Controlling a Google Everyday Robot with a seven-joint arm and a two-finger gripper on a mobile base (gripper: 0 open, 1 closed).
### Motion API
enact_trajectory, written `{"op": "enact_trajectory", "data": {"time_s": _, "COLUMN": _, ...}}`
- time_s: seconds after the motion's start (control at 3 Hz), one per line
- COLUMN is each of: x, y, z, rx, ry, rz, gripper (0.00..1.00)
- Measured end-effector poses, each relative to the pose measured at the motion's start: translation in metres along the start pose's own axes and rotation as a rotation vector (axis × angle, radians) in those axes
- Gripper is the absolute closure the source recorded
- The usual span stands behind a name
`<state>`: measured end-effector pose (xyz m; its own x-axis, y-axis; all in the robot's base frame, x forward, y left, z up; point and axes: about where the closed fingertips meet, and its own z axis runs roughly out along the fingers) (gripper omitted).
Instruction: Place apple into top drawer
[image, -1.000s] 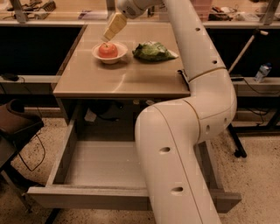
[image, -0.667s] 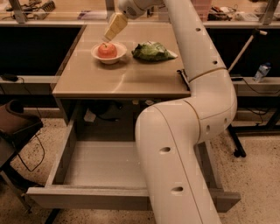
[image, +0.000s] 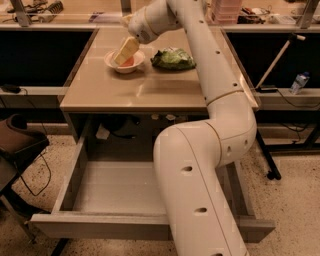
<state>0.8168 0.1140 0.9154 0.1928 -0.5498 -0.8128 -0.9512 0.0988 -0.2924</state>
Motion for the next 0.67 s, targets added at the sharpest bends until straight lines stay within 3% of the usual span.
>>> {"op": "enact_trajectory", "data": {"time_s": 0.33, "x": 0.0196, "y": 0.0139, "z": 0.0370, "rx": -0.077, "ry": -0.090, "rz": 0.073, "gripper": 0.00}}
{"op": "enact_trajectory", "data": {"time_s": 0.67, "x": 0.0218, "y": 0.0153, "z": 0.0412, "rx": -0.084, "ry": -0.095, "rz": 0.079, "gripper": 0.00}}
